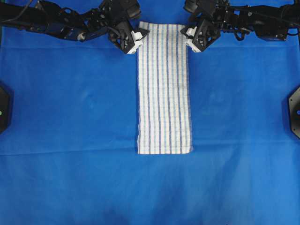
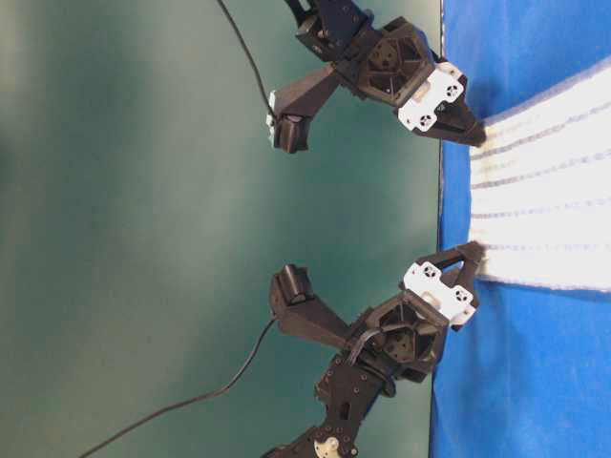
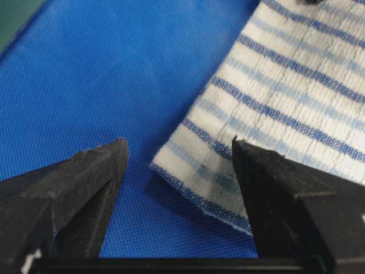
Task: Fold the blue towel.
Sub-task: 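Grasp the top corners of the vertical strip with both grippers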
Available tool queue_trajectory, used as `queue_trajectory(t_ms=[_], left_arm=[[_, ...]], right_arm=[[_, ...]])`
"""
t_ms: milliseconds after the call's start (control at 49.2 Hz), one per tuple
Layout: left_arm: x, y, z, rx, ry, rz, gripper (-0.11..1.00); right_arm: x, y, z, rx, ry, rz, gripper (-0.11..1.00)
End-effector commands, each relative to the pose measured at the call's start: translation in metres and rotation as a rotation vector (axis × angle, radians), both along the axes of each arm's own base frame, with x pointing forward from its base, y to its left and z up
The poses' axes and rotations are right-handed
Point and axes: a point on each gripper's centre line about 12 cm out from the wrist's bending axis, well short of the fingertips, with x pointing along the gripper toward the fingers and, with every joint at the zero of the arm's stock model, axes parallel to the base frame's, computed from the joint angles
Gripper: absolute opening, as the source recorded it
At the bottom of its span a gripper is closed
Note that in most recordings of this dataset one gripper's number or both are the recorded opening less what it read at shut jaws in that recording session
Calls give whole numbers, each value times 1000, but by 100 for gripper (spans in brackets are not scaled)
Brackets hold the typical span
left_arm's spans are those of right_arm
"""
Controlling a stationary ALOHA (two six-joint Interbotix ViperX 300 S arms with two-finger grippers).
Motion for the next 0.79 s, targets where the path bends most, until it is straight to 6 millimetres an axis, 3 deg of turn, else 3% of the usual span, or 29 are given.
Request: queue_trajectory(t_ms=[0, 122, 285, 386, 650, 772], left_arm=[[4, 3, 12, 20, -29, -2, 66], [4, 3, 11, 14, -15, -3, 50], [5, 2, 11, 13, -14, -6, 16], [5, 1, 11, 10, -10, -7, 3], [5, 0, 13, 14, -13, -11, 3], [7, 1, 30, 48, -30, -23, 3]], right_arm=[[5, -4, 12, -21, -33, 0, 60], [4, -4, 12, -22, -30, 3, 49], [5, -1, 11, -22, -29, 10, 7], [5, -1, 11, -22, -29, 10, 5], [5, -1, 14, -25, -37, 8, 5], [5, -1, 28, -44, -57, 5, 5]])
